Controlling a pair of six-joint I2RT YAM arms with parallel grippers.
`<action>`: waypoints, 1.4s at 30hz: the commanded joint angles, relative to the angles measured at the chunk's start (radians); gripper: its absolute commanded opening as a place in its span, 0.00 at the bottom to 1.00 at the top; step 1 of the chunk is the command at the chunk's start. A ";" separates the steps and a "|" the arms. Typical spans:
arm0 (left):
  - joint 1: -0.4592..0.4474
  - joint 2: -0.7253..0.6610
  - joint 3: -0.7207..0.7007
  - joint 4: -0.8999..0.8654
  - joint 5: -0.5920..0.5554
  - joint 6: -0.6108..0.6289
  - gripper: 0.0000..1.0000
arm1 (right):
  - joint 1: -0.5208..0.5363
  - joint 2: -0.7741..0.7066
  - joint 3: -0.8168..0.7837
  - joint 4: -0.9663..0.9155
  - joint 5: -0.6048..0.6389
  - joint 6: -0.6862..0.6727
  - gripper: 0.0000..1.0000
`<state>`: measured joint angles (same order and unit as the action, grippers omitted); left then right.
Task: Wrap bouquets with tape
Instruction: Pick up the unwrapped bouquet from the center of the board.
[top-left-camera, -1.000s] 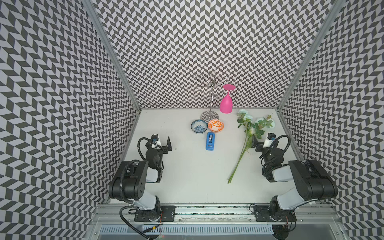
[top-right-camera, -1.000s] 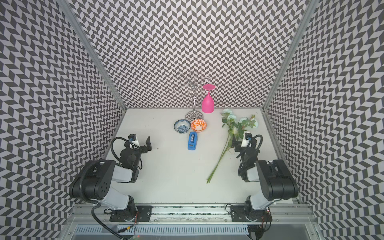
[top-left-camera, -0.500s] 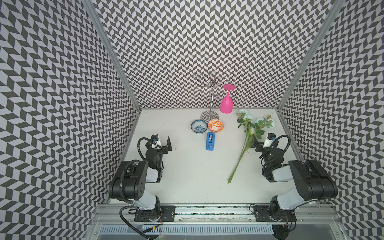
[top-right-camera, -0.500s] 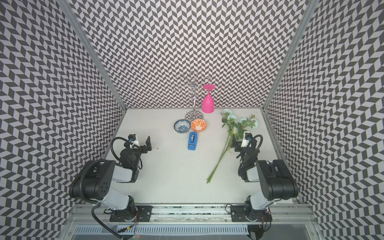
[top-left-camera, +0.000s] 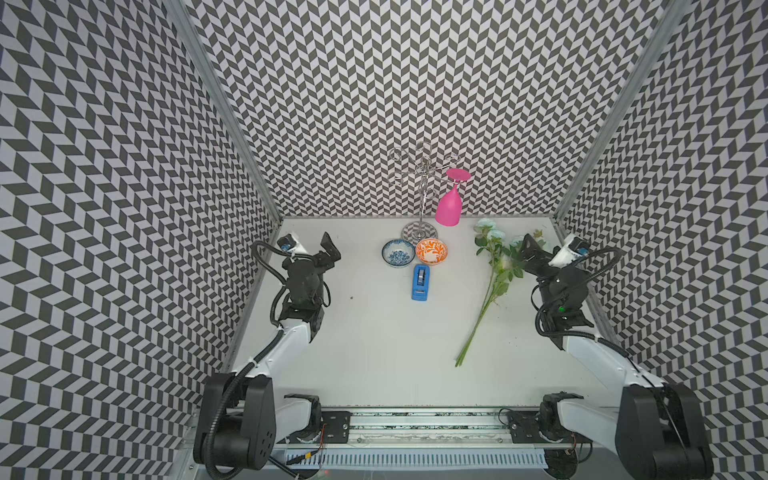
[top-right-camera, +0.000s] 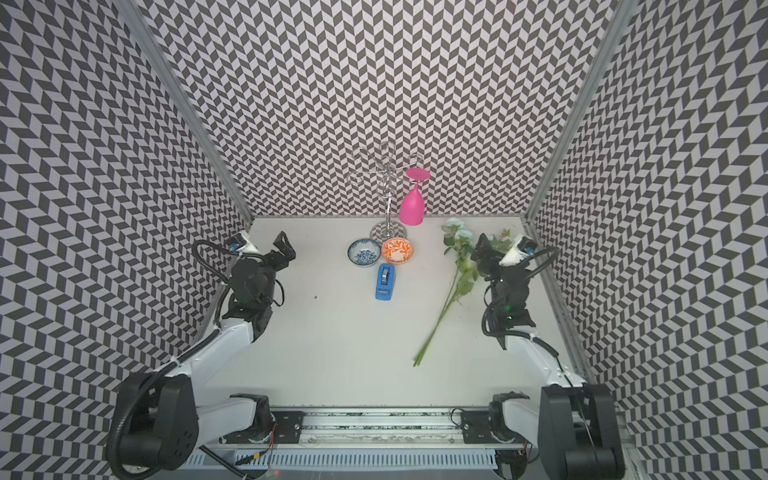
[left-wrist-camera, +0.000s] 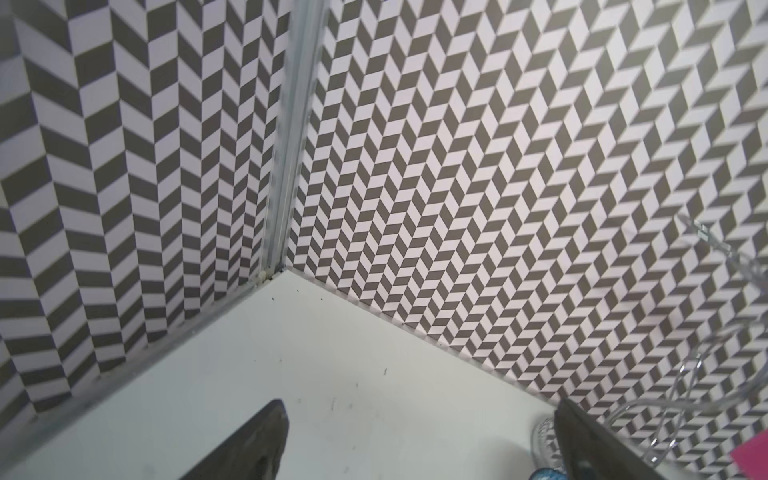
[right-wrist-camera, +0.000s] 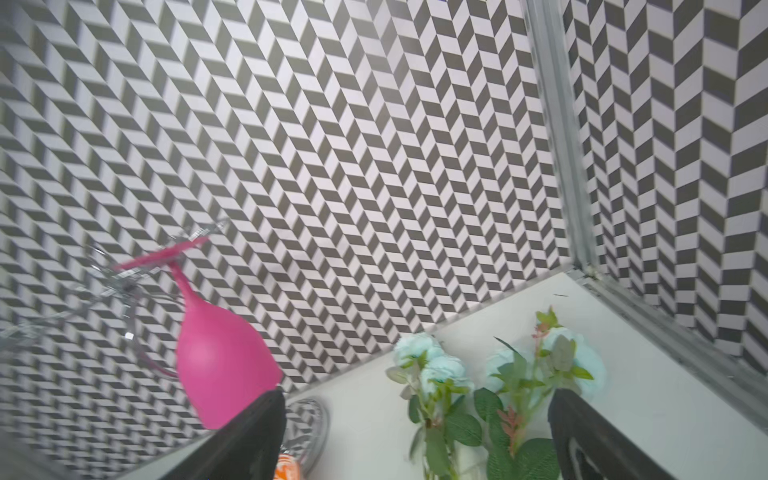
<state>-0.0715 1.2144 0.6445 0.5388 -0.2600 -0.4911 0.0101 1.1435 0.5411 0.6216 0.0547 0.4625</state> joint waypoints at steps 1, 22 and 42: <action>0.065 0.010 -0.031 -0.143 0.208 -0.222 0.99 | 0.014 -0.004 -0.030 -0.159 -0.326 0.146 0.99; 0.016 0.143 0.017 -0.094 0.417 -0.004 0.99 | 0.156 0.470 0.165 -0.557 -0.161 0.108 0.78; 0.015 0.180 0.067 -0.168 0.411 -0.004 0.99 | 0.252 0.233 0.096 -0.606 -0.208 0.202 0.75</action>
<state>-0.0566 1.3914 0.6880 0.3870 0.1452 -0.4976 0.2543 1.3945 0.7101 -0.0910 -0.0097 0.5686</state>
